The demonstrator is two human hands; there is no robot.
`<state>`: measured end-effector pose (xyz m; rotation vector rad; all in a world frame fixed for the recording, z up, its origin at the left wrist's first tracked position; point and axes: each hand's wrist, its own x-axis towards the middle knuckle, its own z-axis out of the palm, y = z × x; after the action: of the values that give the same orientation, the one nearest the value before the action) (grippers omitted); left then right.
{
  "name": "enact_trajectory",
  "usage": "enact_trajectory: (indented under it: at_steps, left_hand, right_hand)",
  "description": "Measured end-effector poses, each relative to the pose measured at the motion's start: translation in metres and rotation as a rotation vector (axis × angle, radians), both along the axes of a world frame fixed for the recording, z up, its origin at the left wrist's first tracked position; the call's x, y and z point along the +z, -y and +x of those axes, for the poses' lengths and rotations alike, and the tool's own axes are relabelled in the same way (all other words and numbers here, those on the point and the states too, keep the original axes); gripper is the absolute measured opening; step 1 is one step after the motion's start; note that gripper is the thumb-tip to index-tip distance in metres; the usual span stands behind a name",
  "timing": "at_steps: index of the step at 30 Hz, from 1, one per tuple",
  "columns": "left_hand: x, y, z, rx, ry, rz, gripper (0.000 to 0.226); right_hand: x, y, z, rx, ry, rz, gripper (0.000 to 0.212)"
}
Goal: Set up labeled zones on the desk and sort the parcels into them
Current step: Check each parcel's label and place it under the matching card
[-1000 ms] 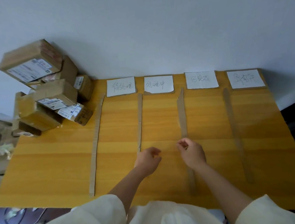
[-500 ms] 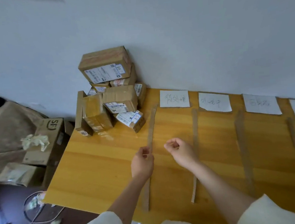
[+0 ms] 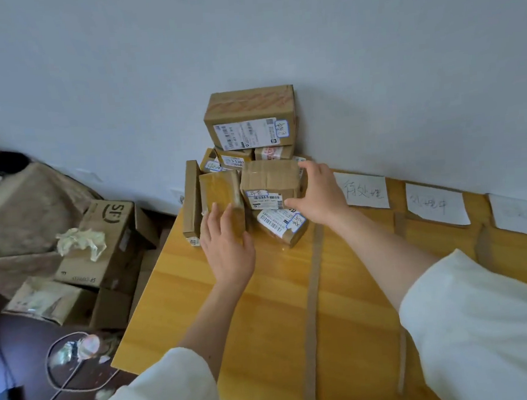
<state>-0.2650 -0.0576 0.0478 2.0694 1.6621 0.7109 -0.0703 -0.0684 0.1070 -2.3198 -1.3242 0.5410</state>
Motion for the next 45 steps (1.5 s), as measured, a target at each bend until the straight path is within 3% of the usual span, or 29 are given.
enact_trajectory:
  at_steps: [8,16,19,23,26,28,36,45]
  left_hand:
    - [-0.002,-0.029,-0.003,-0.090,-0.212,-0.027,0.061]
    - [-0.004,-0.030,-0.005,-0.100,-0.187,-0.043,0.060]
    - [-0.002,-0.029,-0.004,-0.099,-0.180,-0.067,0.060]
    - [0.002,-0.027,-0.002,-0.086,-0.161,-0.079,0.056]
    - [0.005,-0.021,0.001,-0.077,-0.117,-0.073,0.053]
    - [0.006,-0.015,0.003,-0.085,-0.063,-0.057,0.053]
    - [0.010,0.035,0.011,-0.218,0.143,-0.152,0.048]
    - [-0.002,0.093,0.024,-0.317,0.220,-0.422,0.028]
  right_hand:
    - [-0.011,-0.041,0.011,0.005,-0.075,-0.151,0.115]
    - [-0.016,-0.030,0.014,-0.029,-0.217,-0.016,0.103]
    - [-0.009,-0.014,0.015,-0.137,-0.399,0.081,0.097]
    - [-0.001,0.012,0.016,-0.368,-0.815,0.218,0.095]
    - [0.011,0.030,0.015,-0.448,-1.026,0.295,0.061]
    - [0.016,0.043,0.016,-0.472,-1.094,0.322,0.050]
    - [0.029,0.099,0.017,-0.488,-1.189,0.435,0.045]
    - [0.027,0.160,0.013,-0.558,-1.098,0.475,0.048]
